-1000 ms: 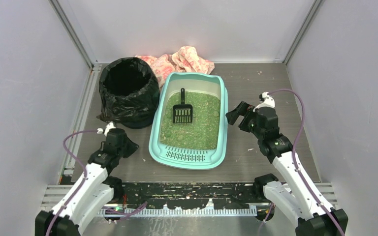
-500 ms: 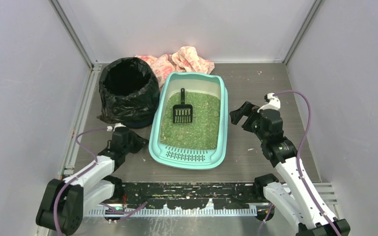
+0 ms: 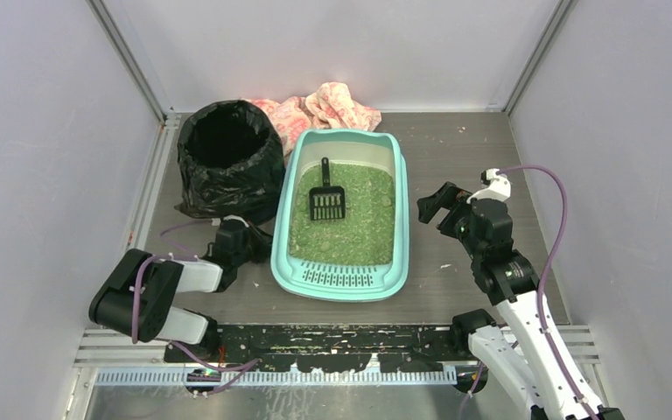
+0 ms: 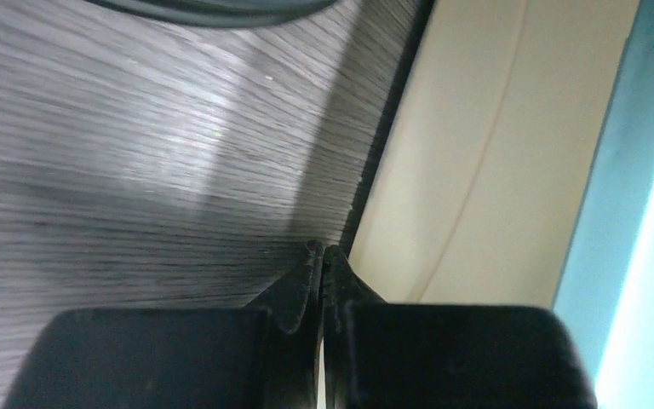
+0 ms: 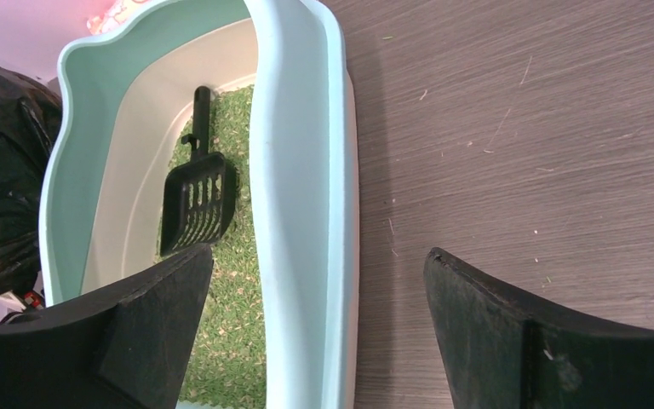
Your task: Clean the litter box
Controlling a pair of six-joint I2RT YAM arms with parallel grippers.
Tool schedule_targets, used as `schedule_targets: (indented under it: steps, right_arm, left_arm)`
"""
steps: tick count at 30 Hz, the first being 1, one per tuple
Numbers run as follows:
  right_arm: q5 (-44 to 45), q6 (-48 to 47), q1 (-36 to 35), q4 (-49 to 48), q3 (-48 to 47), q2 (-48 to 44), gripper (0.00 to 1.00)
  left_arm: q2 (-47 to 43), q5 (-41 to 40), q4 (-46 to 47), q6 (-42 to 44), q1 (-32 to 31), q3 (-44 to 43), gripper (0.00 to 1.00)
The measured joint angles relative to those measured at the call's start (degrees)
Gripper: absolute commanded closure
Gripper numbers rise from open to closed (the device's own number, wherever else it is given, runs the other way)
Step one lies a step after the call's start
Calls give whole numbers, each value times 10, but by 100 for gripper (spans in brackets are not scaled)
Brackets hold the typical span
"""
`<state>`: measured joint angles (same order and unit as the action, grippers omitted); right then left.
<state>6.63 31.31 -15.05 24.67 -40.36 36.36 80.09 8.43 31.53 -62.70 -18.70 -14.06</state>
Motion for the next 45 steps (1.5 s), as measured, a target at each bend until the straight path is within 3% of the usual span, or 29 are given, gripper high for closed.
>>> schedule_targets:
  steps: [16, 20, 22, 24, 27, 34, 37, 40, 45]
  right_arm:
    - [12, -5, 0, 30, -13, -11, 1]
    - [12, -7, 0, 32, -16, -5, 1]
    - [12, -8, 0, 32, -17, -3, 1]
    - [12, -8, 0, 31, -17, 2, 1]
    - [3, -7, 0, 24, -20, 17, 2]
    - [-36, 3, -1, -35, -35, 89, 3]
    - [-42, 3, -10, -54, -51, 133, 4]
    - [-32, -5, -37, -67, -92, 199, 4]
    - [3, -44, -96, -88, -210, 349, 7]
  left_arm:
    - [169, -26, 181, -43, -111, -57, 100]
    - [177, -35, 204, -49, -122, -52, 78]
    - [156, -43, 189, -44, -122, -46, 73]
    - [112, -58, 145, -31, -122, -38, 59]
    - [10, -89, 57, -9, -122, -12, 50]
    - [-368, -195, -246, 65, -122, -9, 26]
    - [-485, -229, -354, 91, -122, -9, 14]
    - [-572, -257, -458, 113, -122, -16, 3]
    - [-634, -273, -561, 151, -122, -33, 1]
